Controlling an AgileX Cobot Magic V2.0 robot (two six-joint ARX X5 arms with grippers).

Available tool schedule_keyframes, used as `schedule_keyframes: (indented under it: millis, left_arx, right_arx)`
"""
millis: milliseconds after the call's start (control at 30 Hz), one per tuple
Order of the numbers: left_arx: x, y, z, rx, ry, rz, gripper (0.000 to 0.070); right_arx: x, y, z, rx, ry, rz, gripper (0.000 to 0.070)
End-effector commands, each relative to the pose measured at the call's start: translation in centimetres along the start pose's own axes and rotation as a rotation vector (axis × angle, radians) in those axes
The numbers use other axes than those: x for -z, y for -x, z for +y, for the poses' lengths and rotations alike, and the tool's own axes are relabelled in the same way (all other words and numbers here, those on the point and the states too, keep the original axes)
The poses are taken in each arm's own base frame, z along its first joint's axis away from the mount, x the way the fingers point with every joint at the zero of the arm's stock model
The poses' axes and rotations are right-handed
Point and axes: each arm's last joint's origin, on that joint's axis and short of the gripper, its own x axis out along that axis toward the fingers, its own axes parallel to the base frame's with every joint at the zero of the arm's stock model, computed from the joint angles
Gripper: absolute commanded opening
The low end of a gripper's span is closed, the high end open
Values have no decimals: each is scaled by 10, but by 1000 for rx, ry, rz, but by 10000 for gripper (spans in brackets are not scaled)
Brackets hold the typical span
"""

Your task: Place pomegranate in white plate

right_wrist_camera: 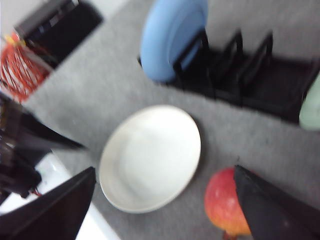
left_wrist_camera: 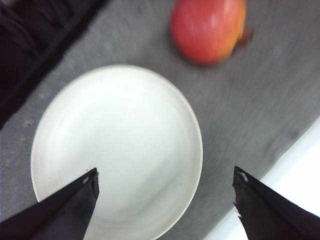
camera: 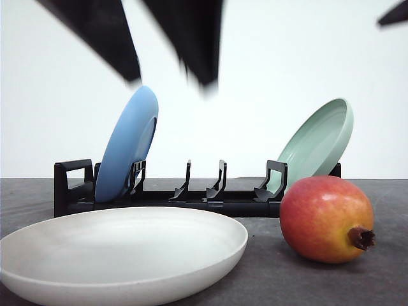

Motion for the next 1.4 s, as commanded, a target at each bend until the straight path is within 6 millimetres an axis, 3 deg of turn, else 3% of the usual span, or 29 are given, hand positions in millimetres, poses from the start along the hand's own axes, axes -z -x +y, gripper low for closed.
schedule_keyframes:
  millis: [0,233,500,767,967,1167,1367]
  left_arx:
    - [-3,17,2,39,73,-59,521]
    - [19,57,23,112,114,-183,517]
    - [58,71,42,212,188,-274,517]
    - [80,93,69,285,267,-382,515]
    - [94,106,87,317,310,-429,515]
    - [104,112,98,327,320,-445,515]
    - [108,115,102,340,334,-467,515]
  right_arx:
    - [-6,-8,-3,17,-20,30,579]
    - [-7,-57,-27,138,-61,203,700]
    - [4,-107,-47,240,-77,392,700]
    - [20,-145,-53,288,-42,515,700]
    - [28,-160,-56,282,-44,574,699]
    - [32,-164,-59,293,-54,599,524]
    - [18,-164,-50,320,-37,595,508]
